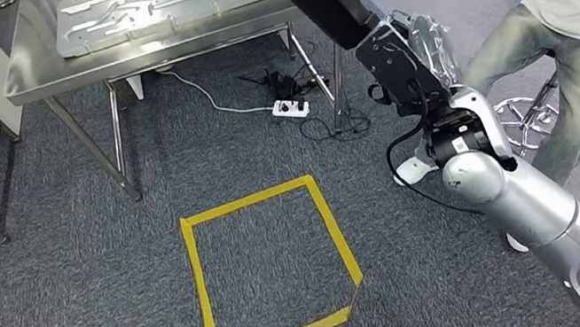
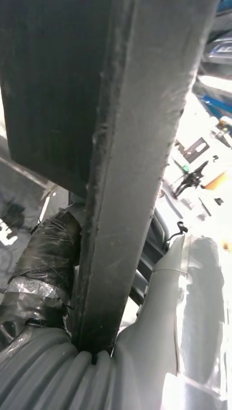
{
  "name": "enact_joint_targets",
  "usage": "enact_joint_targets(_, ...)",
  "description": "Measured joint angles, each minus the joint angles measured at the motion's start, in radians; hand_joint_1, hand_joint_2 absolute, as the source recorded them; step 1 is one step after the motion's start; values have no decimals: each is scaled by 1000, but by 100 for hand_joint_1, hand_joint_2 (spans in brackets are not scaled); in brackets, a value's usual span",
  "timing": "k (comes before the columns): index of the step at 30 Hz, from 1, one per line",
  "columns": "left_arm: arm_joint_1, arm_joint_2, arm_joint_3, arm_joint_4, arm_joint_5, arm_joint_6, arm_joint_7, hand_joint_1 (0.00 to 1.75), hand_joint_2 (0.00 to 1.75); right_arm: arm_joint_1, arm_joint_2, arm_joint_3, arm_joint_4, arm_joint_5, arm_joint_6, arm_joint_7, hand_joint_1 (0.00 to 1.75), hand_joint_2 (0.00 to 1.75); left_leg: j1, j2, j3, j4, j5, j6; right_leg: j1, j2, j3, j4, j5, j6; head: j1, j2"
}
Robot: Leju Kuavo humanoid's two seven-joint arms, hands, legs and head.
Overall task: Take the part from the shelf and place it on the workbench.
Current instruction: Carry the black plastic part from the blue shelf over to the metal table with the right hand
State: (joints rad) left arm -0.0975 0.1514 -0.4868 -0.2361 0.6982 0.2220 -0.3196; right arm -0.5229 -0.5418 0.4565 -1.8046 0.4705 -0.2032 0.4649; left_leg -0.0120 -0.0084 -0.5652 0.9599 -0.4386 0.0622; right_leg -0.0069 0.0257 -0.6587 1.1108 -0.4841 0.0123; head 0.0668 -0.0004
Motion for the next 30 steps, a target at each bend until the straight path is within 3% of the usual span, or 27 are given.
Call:
enact_joint_targets(2,0,-2,0,0,-3,-2,3,0,175,-1,0,-2,1,14,-4,4,175,175,3,5,1,0,0,0,-7,-15,-53,117,-56,12,2,0)
enact_joint_targets(3,1,-4,0,0,-4,-4,4,0,175,1,0,-2,2,22,-5,7,175,175,6,7,0,3,-3,-2,-12,-16,-70,154,-63,18,3,0)
enact_joint_targets(4,2,-6,0,0,-6,-6,4,0,175,2,0,-2,4,31,-5,10,175,175,9,9,-1,8,-6,-6,-17,-18,-70,155,-52,24,3,0)
enact_joint_targets(7,3,-8,0,0,-6,-16,4,0,175,3,0,-2,7,68,-4,17,175,175,18,11,-9,40,-28,-26,-30,-27,9,1,24,43,3,0)
enact_joint_targets(9,2,-6,0,0,-6,-18,5,0,175,3,1,-2,7,84,-3,19,175,175,16,11,-19,64,-43,-40,-30,-25,37,-53,32,33,3,0)
enact_joint_targets(11,2,-6,0,0,-6,-17,6,0,175,4,1,-3,7,89,-1,22,175,175,15,11,-24,71,-47,-48,-26,-19,34,-48,27,13,1,0)
enact_joint_targets(14,2,-6,0,0,-6,-14,7,0,175,3,1,-4,8,73,2,25,175,175,19,11,-44,108,-71,-60,-29,-17,36,-50,26,-5,-2,0)
enact_joint_targets(17,0,-6,0,0,-6,-11,10,0,175,1,1,-4,9,31,8,28,175,175,22,10,-143,281,-141,-70,-26,-16,40,-51,21,-15,-5,0)
enact_joint_targets(18,1,-6,0,0,-6,-10,12,0,175,1,1,-4,10,22,11,30,175,175,22,10,-175,330,-149,-70,-23,-15,41,-51,19,-17,-5,0)
enact_joint_targets(19,3,-6,0,0,-6,-10,14,0,175,2,1,-4,11,17,13,31,175,175,21,10,-192,344,-138,-66,-20,-13,43,-51,17,-19,-5,0)
enact_joint_targets(20,4,-6,0,0,-6,-8,17,0,175,2,1,-4,12,14,15,32,175,175,20,10,-189,320,-108,-60,-17,-12,47,-51,14,-20,-5,0)
enact_joint_targets(22,5,-4,0,0,-6,-7,21,0,175,1,1,-4,13,13,17,33,175,175,14,7,-140,195,-31,-39,-11,-9,59,-53,6,-20,-4,0)
enact_joint_targets(23,4,-3,0,0,-6,-6,22,0,175,0,1,-4,14,13,18,34,175,175,9,6,-113,137,-8,-29,-9,-8,63,-55,3,-18,-4,0)
enact_joint_targets(25,3,1,0,0,-6,-5,24,0,175,-1,1,-4,16,11,20,37,175,175,1,4,-85,83,-2,-18,-11,-7,68,-63,1,-11,-3,0)
enact_joint_targets(28,3,3,0,0,-6,-4,24,0,175,0,0,-4,18,6,23,41,175,175,3,6,-65,53,0,-14,-11,-8,77,-75,-2,5,-2,0)
enact_joint_targets(30,4,4,0,0,-5,-3,25,0,175,-2,-2,-6,20,5,23,42,175,175,10,9,-39,27,1,-9,-8,-14,57,-24,-28,11,0,0)
